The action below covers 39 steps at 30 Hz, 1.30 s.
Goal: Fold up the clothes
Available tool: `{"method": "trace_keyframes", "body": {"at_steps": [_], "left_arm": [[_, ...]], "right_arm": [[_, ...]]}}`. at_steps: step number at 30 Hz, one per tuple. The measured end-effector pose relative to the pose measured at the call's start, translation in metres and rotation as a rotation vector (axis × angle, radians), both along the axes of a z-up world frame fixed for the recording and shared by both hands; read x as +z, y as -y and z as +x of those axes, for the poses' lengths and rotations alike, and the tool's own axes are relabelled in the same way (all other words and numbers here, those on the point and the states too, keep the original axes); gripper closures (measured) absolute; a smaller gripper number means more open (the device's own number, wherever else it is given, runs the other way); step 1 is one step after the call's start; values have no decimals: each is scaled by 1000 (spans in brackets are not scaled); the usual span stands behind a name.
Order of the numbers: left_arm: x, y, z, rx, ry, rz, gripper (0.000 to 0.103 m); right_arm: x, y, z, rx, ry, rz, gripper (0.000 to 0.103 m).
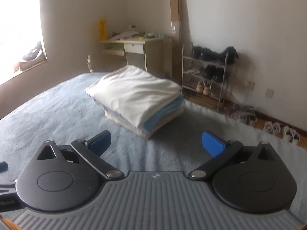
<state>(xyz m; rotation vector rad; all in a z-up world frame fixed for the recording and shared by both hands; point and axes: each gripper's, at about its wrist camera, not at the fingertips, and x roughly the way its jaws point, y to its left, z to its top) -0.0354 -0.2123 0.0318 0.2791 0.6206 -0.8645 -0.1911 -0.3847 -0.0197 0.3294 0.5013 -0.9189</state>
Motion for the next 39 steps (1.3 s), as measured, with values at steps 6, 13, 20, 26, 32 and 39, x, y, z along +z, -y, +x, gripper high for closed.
{"method": "trace_keyframes", "body": {"at_steps": [6,13,20,26,32,39], "left_arm": [[1,4,-4,2,19,34,0],[2,4,-7,-8,8,31,0],[1,1,-5,6,-37,19,0],[-1,2,-5,3,-66,8,0],[-5,9,-8,4,-68,31,0],[-6,11,-13,-9,-58,35,0]], "right_arm": [[-12,-1,2,9,-46,55,1],[-10,-11,0,8,-31,-27,1],[-7,-22,3,36,-60,-78,1],[-7,-21,3,21,-68,-67,1],[-11,-20,5,24,-84,-47,1],[-11,-21,6,39,-88,-66,1]]}}
